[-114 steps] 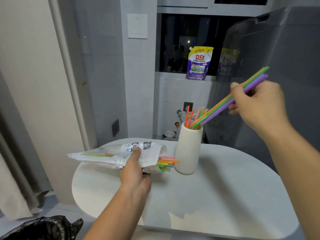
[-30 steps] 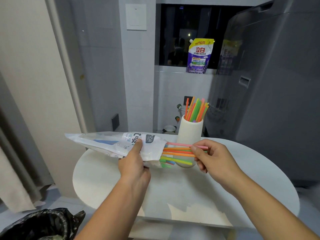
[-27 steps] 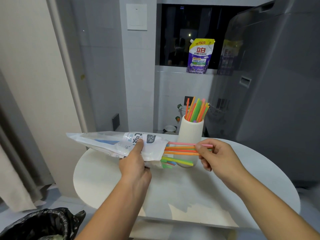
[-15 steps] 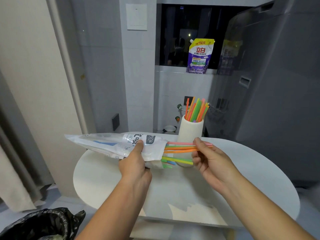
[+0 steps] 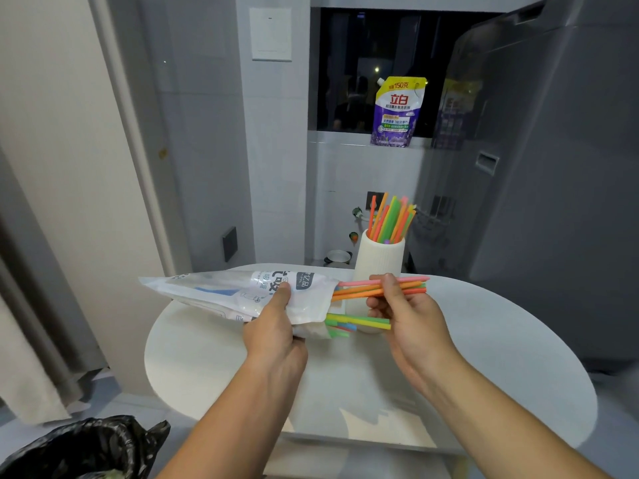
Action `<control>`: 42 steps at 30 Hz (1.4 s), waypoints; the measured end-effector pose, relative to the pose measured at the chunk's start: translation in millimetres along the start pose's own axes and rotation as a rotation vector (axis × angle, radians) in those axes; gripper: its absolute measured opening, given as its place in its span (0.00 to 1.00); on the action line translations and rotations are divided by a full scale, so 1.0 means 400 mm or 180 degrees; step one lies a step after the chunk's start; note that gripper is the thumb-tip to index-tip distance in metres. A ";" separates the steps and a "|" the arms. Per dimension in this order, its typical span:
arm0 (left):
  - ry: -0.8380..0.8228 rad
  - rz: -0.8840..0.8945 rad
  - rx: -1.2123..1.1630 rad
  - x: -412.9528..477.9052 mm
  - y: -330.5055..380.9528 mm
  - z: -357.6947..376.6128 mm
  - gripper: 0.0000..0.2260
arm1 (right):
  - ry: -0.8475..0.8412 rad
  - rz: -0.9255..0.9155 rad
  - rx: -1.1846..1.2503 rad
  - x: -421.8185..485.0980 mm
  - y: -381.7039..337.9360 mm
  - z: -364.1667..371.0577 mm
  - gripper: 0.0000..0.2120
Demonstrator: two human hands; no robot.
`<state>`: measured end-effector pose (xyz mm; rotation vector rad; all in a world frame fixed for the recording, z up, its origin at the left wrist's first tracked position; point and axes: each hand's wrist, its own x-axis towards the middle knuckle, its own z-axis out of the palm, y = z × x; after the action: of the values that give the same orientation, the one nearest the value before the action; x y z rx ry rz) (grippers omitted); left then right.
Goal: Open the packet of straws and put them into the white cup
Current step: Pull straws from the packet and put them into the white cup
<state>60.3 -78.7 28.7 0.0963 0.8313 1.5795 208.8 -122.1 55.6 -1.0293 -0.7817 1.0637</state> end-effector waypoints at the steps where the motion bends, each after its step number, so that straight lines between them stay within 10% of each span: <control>1: -0.0011 -0.0032 0.0011 0.001 -0.002 0.000 0.22 | 0.0084 -0.0119 -0.0155 -0.001 -0.001 0.000 0.12; 17: 0.0034 -0.0182 -0.0070 0.027 0.010 -0.004 0.20 | 0.0579 -0.1020 -0.0811 0.023 -0.080 -0.051 0.18; 42: 0.0105 -0.0095 -0.0091 0.047 0.042 -0.013 0.20 | 0.0437 -0.0758 -0.0525 0.007 -0.134 -0.067 0.16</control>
<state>39.8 -63.5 26.7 0.0373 0.8319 1.5681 250.5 -134.2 96.8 -1.1054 -0.8665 0.7270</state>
